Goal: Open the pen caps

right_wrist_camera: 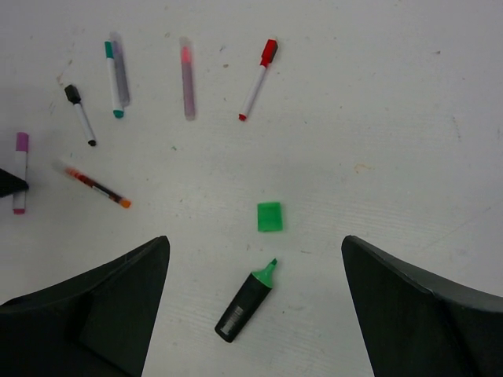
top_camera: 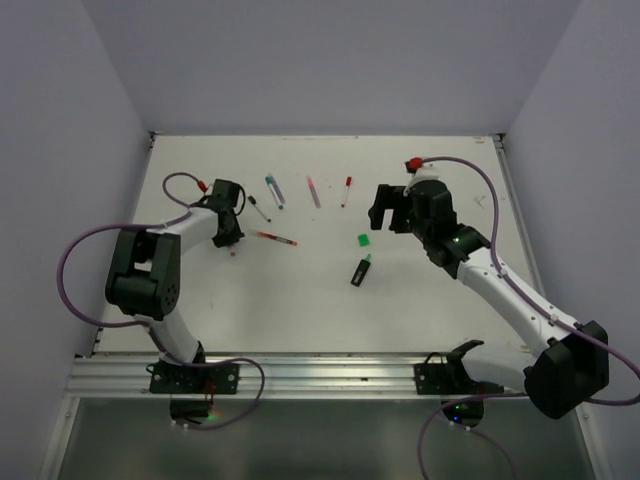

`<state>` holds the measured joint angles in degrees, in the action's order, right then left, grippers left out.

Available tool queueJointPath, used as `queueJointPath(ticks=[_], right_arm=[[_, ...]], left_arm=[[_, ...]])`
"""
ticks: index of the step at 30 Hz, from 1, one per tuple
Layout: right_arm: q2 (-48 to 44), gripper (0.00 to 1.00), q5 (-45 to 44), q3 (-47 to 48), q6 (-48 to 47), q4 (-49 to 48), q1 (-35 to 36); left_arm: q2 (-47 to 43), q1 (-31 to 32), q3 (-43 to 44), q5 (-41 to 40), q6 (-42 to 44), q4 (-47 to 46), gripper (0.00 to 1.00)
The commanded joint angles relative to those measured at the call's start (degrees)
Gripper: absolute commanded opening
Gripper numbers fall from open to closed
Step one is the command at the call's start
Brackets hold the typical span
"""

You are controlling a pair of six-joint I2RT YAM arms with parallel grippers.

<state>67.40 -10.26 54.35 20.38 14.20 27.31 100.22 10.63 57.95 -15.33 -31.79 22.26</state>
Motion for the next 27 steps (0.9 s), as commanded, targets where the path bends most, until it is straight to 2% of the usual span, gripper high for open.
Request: queueJointPath(ticks=[1,4,7,13,19,27], right_arm=[[0.89,0.95,6.03,1.2,1.76,-4.44,-0.15],[3.26,0.95,10.0,1.99,5.09,-7.5,-0.07],[5.11,0.94,15.44,3.22,8.43,-10.75,0.02],[11.96,0.89,20.46,8.4,13.53,-13.84,1.34],[18.99,0.84,20.2,15.78,17.05,-15.42,4.42],[25.15,0.82,20.19,21.94,19.43,-15.78,6.61]], left_arm=[[-2.03,-0.35,-1.53,1.97,1.9,4.02,0.0],[-7.73,-0.26,-2.4,4.07,4.09,2.19,0.0],[-14.85,-0.18,-5.3,9.6,6.9,-2.37,0.0],[-26.46,1.75,-8.38,24.8,11.13,-9.24,0.0],[-32.28,11.5,-8.73,25.61,14.65,-12.14,0.0],[-33.96,14.41,-9.97,31.76,13.33,-17.16,0.0]])
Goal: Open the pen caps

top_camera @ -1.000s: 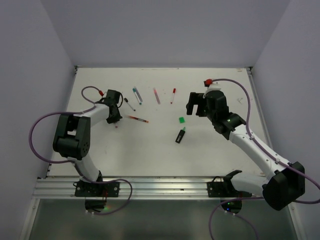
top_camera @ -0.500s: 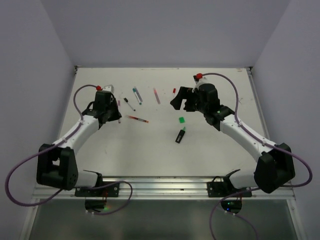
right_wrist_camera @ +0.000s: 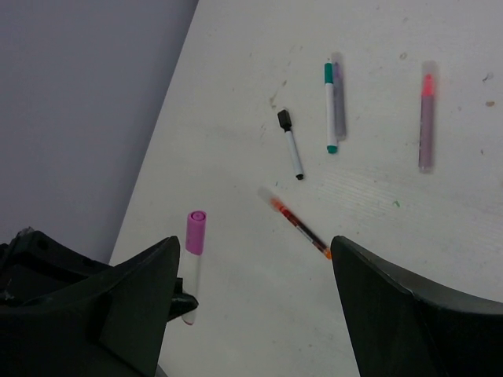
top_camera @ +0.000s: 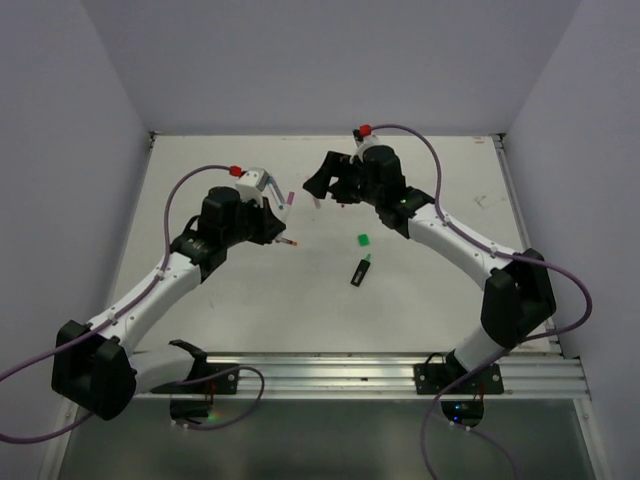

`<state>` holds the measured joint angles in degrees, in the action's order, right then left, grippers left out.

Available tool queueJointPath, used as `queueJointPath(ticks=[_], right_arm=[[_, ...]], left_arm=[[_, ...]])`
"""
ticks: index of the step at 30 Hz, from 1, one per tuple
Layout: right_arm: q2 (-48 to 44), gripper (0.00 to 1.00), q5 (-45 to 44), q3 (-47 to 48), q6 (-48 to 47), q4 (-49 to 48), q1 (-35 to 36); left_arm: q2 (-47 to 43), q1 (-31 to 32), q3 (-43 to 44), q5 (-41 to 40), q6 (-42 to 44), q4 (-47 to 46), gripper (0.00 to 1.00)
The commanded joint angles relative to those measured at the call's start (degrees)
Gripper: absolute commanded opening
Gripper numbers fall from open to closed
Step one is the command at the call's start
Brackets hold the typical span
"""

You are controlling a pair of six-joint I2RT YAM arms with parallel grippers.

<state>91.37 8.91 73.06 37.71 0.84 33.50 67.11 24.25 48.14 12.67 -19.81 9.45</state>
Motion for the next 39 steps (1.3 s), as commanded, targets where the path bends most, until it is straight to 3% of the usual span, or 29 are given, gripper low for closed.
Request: queueJointPath(ticks=[1,14,24,39], right_arm=[[2.13,0.81,1.2,3.67,2.1,-2.34,0.69],[7.68,0.73,1.73,8.86,2.89,-2.25,4.3],[7.33,0.58,1.82,6.22,3.24,-2.77,4.74],[8.47,0.47,3.4,5.34,4.65,-4.62,4.91]], left_arm=[[-0.49,0.97,-0.06,4.03,1.53,-4.62,0.0],[1.97,1.94,1.69,5.53,1.88,-4.88,0.0],[2.41,1.94,1.78,3.5,0.39,-4.97,0.0],[1.62,1.94,1.87,5.0,-0.66,-6.29,0.0]])
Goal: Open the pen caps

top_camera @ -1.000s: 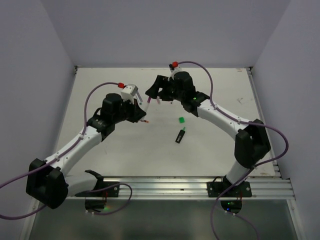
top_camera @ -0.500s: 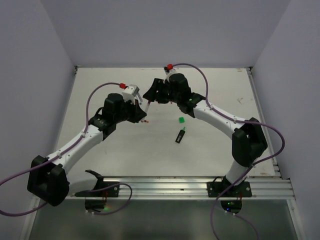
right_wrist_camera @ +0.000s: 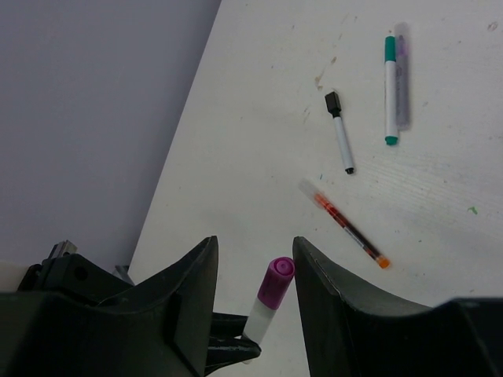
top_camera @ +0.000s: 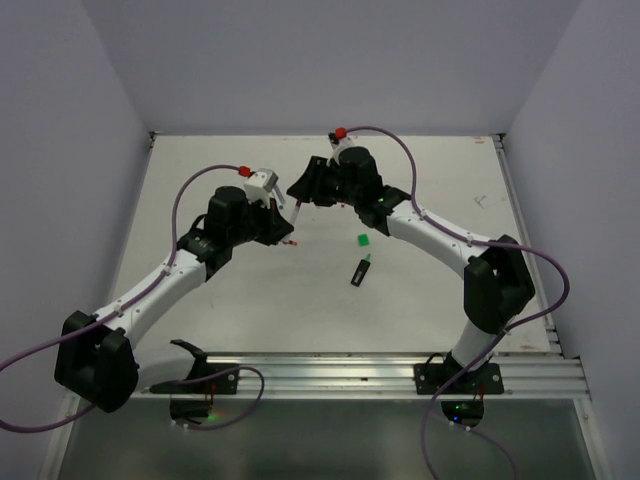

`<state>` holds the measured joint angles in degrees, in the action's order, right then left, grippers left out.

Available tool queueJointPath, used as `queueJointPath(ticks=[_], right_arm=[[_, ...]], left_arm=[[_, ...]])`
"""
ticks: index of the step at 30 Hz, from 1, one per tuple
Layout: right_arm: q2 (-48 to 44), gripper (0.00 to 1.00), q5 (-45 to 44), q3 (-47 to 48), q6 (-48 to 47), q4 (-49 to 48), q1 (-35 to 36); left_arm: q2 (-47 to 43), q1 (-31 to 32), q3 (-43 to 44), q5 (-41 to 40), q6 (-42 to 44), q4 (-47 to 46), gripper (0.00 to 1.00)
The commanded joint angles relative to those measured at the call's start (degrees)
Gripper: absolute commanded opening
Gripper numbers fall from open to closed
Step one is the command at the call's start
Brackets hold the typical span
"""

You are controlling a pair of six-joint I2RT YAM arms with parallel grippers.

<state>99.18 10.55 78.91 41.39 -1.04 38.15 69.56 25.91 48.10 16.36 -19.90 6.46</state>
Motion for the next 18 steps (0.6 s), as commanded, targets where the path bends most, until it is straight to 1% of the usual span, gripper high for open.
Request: queueJointPath(ticks=[1,10,14,18], right_arm=[[0.75,0.46,1.85,-0.6,0.98,-2.92,0.26],[1.28,0.44,1.76,-0.95,1.33,-3.18,0.7],[1.11,0.38,1.58,-1.39,1.68,-3.88,0.78],[0.58,0.35,0.97,-1.83,1.85,-4.23,0.78]], left_arm=[[-0.83,0.28,1.74,1.31,-0.66,-3.38,0.0],[-1.53,0.28,1.65,2.36,-1.11,-4.44,0.0],[-1.53,0.28,1.47,2.45,-1.02,-4.44,0.0],[-1.53,0.28,1.04,2.62,-1.02,-4.26,0.0]])
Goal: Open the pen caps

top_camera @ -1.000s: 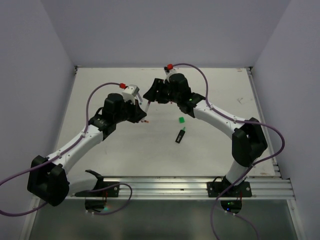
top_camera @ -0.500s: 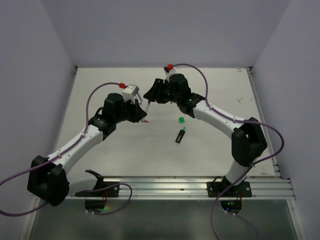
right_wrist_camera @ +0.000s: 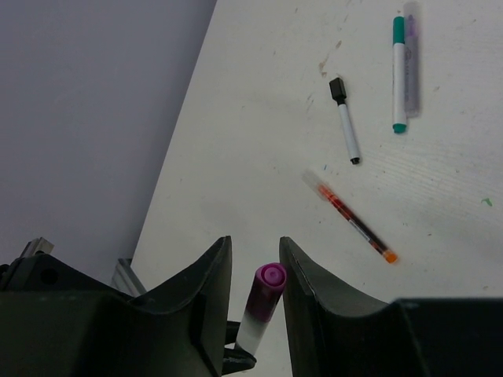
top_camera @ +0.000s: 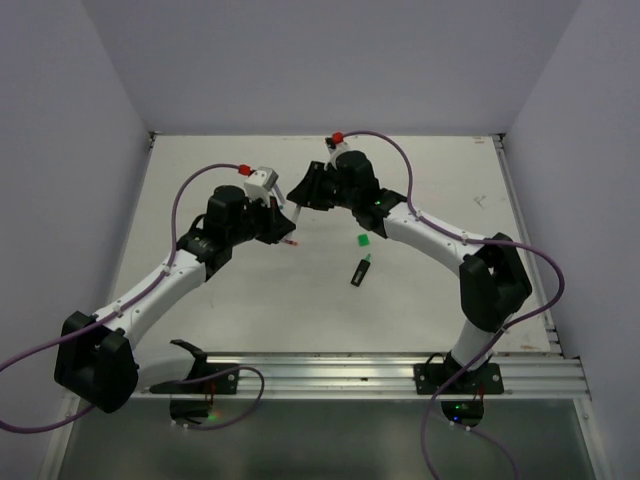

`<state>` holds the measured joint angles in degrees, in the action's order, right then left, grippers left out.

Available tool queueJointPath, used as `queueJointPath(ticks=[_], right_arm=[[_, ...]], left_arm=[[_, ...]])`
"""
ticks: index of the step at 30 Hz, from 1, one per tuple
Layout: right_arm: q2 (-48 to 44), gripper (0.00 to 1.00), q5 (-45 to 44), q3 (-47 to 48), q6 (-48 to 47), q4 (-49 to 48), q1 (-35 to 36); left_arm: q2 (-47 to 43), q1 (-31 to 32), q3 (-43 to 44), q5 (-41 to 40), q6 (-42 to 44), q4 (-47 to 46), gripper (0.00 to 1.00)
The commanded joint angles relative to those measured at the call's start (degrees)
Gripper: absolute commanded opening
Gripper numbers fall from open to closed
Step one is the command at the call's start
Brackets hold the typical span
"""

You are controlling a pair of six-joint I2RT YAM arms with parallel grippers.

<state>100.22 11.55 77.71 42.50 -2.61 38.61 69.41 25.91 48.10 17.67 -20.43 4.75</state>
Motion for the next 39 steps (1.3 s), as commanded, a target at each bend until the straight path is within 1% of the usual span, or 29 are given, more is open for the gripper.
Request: queueJointPath(ticks=[1,4,7,8,10,11,12,14,15,17,18,19,20,22,23,26,31,34,36,39], right_arm=[[-0.56,0.34,-0.21,-0.72,0.74,-2.92,0.33],[-0.56,0.3,-0.21,-0.9,0.92,-3.01,0.33],[-0.56,0.22,-0.13,-1.07,1.01,-3.19,0.33],[-0.64,0.14,-0.13,-1.25,1.01,-3.19,0.33],[-0.99,0.07,-0.21,-1.42,1.01,-3.36,0.24],[-1.08,0.01,-0.21,-1.6,0.92,-3.36,0.32],[-1.26,0.0,-0.3,-1.69,0.83,-3.36,0.33],[-1.87,0.0,-0.13,-2.04,0.57,-3.45,0.24],[-2.14,0.0,0.22,-2.13,0.3,-3.45,0.32],[-2.66,0.0,1.19,-2.39,-0.05,-3.63,0.32],[-2.93,0.0,1.89,-2.48,-0.66,-3.8,0.33],[-3.19,0.0,2.16,-2.56,-1.1,-3.8,0.33],[-3.63,0.0,2.51,-2.91,-1.45,-3.8,0.33],[-4.25,0.0,3.39,-3.62,-2.51,-4.15,0.33],[-4.77,0.0,3.83,-3.79,-2.68,-4.33,0.33],[-5.39,0.0,6.11,-4.76,-2.95,-5.73,0.24],[-5.83,0.0,9.1,-5.73,-3.56,-8.46,0.24],[-6.27,0.0,9.72,-6.17,-3.92,-9.34,0.32],[-6.27,0.0,9.89,-6.26,-3.74,-9.87,0.24],[-6.36,0.0,9.81,-6.26,-3.39,-10.3,0.33]], left_arm=[[-1.38,0.28,0.86,1.49,-0.49,-2.47,0.0],[-1.64,0.28,0.68,1.66,-0.67,-2.64,0.0],[-1.73,0.28,0.6,1.75,-0.58,-2.73,0.0],[-1.82,0.28,0.68,1.75,-0.58,-2.73,0.0],[-1.82,0.28,0.6,1.93,-0.67,-2.73,0.0],[-1.64,0.28,0.51,2.28,-0.67,-2.73,0.02],[-1.73,0.28,0.25,2.45,-0.67,-2.73,0.14],[-1.56,0.28,0.07,3.59,-0.58,-2.91,0.3],[-1.64,0.28,-0.28,4.03,-0.58,-3.0,0.44],[-1.73,0.19,-0.72,4.91,-0.49,-3.08,0.54],[-1.73,0.19,-1.07,5.18,-0.41,-3.17,0.62],[-1.9,0.19,-1.25,5.53,-0.32,-3.35,0.63],[-1.99,0.02,-1.51,6.23,-0.32,-3.52,0.67],[-2.08,-0.42,-2.39,7.98,-0.75,-3.79,0.69],[-2.26,-1.29,-2.92,8.86,-1.1,-6.66,0.69],[-2.08,-3.49,-4.85,13.61,-2.95,-10.53,0.69],[-0.94,-5.52,-6.35,22.3,-6.2,-15.73,0.63],[-0.41,-5.7,-6.52,24.94,-7.35,-17.93,0.59],[-0.15,-5.7,-6.7,25.31,-7.79,-18.46,0.55],[0.11,-5.7,-7.22,25.66,-8.14,-18.82,0.52]])
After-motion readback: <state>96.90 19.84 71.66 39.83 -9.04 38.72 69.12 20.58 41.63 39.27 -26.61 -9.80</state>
